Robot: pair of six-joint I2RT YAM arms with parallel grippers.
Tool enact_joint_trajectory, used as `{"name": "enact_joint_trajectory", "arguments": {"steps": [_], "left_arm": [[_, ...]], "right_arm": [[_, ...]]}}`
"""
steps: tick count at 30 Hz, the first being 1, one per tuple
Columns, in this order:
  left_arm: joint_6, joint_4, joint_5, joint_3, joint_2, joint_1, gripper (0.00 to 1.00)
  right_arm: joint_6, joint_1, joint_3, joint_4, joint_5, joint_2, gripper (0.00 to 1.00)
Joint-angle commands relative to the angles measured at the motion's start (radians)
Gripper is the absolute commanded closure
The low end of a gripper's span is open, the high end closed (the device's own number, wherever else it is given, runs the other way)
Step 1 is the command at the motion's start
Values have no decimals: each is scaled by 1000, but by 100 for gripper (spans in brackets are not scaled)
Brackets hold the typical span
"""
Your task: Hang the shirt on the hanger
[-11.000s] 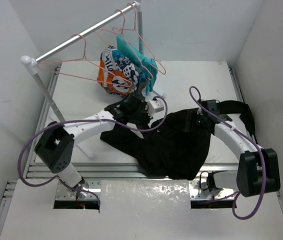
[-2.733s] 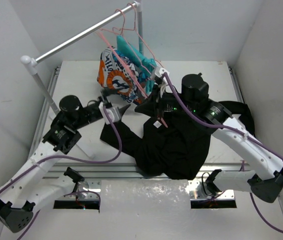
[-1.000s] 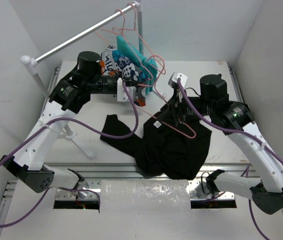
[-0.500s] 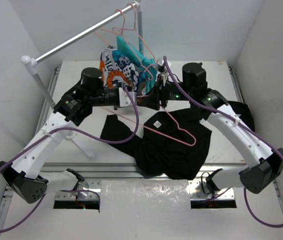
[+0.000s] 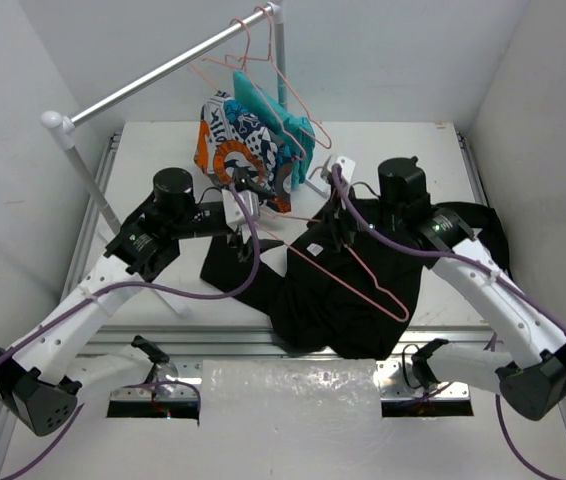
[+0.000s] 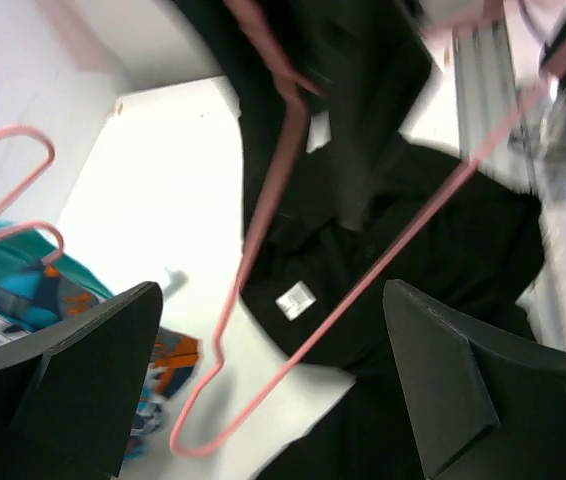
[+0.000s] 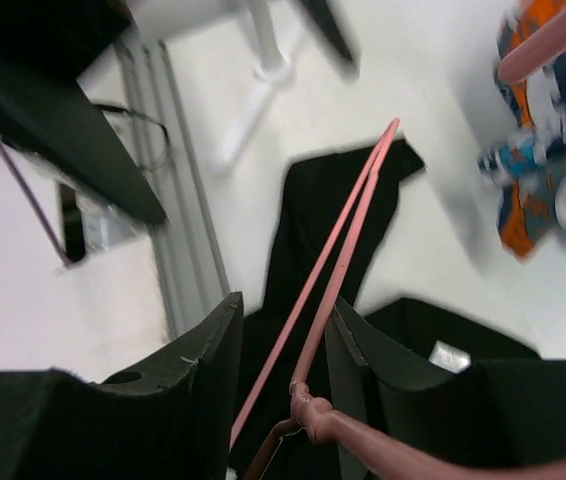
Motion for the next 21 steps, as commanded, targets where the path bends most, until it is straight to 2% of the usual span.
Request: {"name": "enact_joint_trajectory", "arguments": {"steps": [1,2,4,10,15,16,18,21], "left_arm": [[-349,215,-76,-7,1,-5,9],[-399,218,-166,7,23,-2,9],[-529,202,-245,22,47,11,9],[-643,149,-236,-34,97,47,21],[-735,103,-242,-62,210,45,35],[-746,85,-227,-62,236,33,36],[-751,27,-282,-88,284,-11,36],[-745,22,-320,-84,348,-41,31]], "right_arm": [[-99,-10,-89,-59,99,-67,100],[-102,-11,-139,-41,111,-102,100],[-112,-11,-171,-42,156,-125,100],[-158,-13,-204,-198,275,-188,100],[-115,-17,-198,-242,489,-225,100],[-112,-19,-198,-245,501,-243,100],[-106,-19,-197,-252,507,-256,100],[-101,-19,-198,-265,487,-263,100]]}}
